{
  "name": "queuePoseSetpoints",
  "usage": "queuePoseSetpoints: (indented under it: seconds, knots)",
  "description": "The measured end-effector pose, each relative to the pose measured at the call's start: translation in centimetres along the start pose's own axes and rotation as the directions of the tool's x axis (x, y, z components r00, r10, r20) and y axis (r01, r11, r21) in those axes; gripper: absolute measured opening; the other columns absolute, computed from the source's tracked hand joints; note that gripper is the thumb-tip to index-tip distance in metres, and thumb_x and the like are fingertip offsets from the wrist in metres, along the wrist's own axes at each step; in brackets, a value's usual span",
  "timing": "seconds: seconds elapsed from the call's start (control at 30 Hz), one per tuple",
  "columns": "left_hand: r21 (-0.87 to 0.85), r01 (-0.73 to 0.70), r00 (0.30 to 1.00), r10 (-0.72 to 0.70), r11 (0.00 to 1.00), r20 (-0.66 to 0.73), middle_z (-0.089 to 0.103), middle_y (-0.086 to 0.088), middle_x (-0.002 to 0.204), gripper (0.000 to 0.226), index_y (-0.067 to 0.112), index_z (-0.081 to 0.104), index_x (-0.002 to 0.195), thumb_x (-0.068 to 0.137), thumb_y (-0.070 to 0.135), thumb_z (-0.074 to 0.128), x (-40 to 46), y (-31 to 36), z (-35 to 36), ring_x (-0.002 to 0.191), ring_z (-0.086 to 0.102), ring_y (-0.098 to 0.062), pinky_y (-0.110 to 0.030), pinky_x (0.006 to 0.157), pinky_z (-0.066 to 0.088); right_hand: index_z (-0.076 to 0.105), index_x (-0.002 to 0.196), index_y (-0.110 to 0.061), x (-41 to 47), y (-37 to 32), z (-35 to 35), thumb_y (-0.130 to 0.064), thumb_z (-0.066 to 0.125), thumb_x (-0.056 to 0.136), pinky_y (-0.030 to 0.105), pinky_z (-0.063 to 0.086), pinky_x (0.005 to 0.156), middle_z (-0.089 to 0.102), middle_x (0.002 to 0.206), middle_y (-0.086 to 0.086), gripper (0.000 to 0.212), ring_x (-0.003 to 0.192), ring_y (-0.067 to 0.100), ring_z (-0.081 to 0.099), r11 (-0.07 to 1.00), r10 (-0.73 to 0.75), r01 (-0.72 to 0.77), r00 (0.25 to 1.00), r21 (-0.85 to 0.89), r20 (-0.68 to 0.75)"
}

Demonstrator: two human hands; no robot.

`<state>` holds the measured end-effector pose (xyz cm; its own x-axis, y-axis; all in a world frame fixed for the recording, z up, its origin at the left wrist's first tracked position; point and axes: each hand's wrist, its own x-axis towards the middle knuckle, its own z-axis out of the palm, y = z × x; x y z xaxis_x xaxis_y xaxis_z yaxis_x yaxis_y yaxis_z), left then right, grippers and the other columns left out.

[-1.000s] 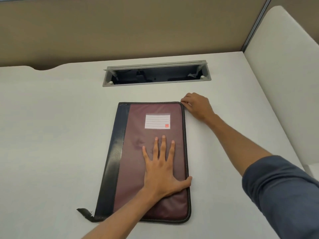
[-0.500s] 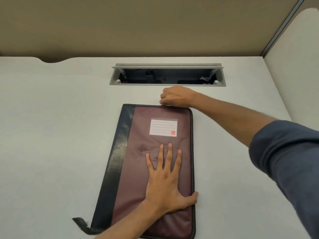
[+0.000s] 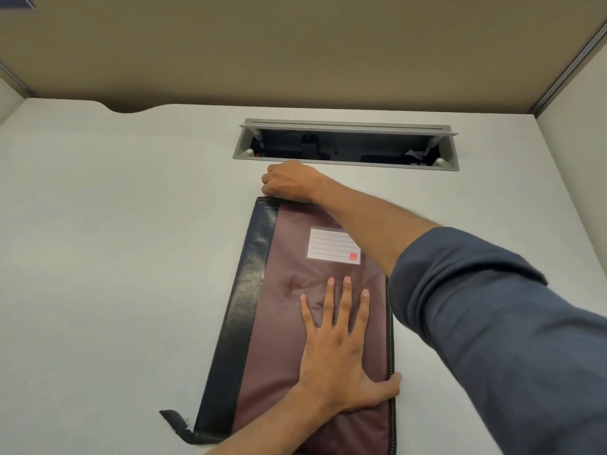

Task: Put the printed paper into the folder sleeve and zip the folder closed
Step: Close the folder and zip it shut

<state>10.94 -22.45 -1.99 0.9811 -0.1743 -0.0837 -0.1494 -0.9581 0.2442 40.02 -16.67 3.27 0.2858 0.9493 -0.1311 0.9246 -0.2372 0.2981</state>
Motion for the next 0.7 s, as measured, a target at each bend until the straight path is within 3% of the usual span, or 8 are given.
queuePoseSetpoints:
  seconds: [0.1,0.2,0.33,0.47,0.57,0.7]
  knots:
    - [-0.003,-0.004,1.000,0.004,1.000,-0.016,0.001,-0.013,0.164,0.119,0.018,0.017,0.155,0.061,0.088,0.041,0.1,-0.1,0.2,0.150,-0.006,-0.037,-0.074,0.108,0.006,0.063,0.098,-0.007,0.1,-0.3,0.5,-0.010,0.041,0.097,0.036,0.042,0.064,0.065,0.103,0.010,0.023,0.098,0.029,0.059,0.995,0.083,-0.083,0.997,0.062,0.008]
    - [-0.002,-0.004,1.000,0.004,1.000,-0.023,-0.001,-0.013,0.164,0.116,0.019,0.012,0.156,0.066,0.089,0.036,0.0,-0.3,0.3,0.150,-0.006,-0.036,-0.074,0.109,0.005,0.062,0.108,-0.011,-0.3,-1.0,0.5,-0.014,0.041,0.098,0.037,0.047,0.076,0.066,0.108,0.009,0.024,0.101,0.030,0.060,0.952,0.221,-0.222,0.975,0.212,0.031]
    - [-0.014,0.011,1.000,-0.011,1.000,-0.016,-0.005,-0.010,0.165,0.095,0.023,0.007,0.156,0.083,0.080,0.027,-0.2,-0.4,0.0,0.150,-0.014,-0.030,-0.070,0.112,-0.006,0.058,0.121,-0.016,-2.3,-2.8,-0.7,-0.013,0.044,0.096,0.040,0.051,0.080,0.065,0.112,0.007,0.029,0.102,0.030,0.060,0.868,0.380,-0.361,0.925,0.340,0.011]
    - [-0.151,0.012,0.995,-0.027,0.988,-0.100,0.014,-0.007,0.163,0.067,0.021,0.033,0.149,0.090,0.051,0.039,-0.6,-1.1,-1.0,0.152,0.001,-0.024,-0.063,0.116,0.007,0.063,0.115,-0.016,-7.5,-6.7,-2.1,-0.033,0.047,0.096,0.036,0.047,0.074,0.066,0.109,0.004,0.030,0.097,0.026,0.062,0.746,0.552,-0.474,0.833,0.468,-0.038]
    - [-0.140,0.112,0.964,-0.142,0.984,-0.223,0.037,-0.011,0.154,0.059,0.015,0.050,0.138,0.087,0.045,0.048,-1.4,-3.5,-2.6,0.146,0.027,-0.027,-0.056,0.116,0.020,0.062,0.121,-0.017,-13.4,-10.8,-2.2,-0.038,0.050,0.094,0.039,0.050,0.082,0.065,0.118,0.002,0.036,0.104,0.025,0.060,0.517,0.761,-0.589,0.648,0.622,-0.019]
    - [-0.100,0.403,0.870,-0.415,0.910,-0.267,0.044,-0.014,0.144,0.069,0.012,0.047,0.135,0.083,0.056,0.053,-3.1,-8.4,-4.5,0.134,0.040,-0.031,-0.052,0.110,0.032,0.049,0.135,-0.016,-20.9,-17.5,-1.9,-0.051,0.052,0.089,0.039,0.043,0.093,0.051,0.138,0.001,0.058,0.121,0.023,0.050,0.112,0.934,-0.783,0.293,0.612,0.204]
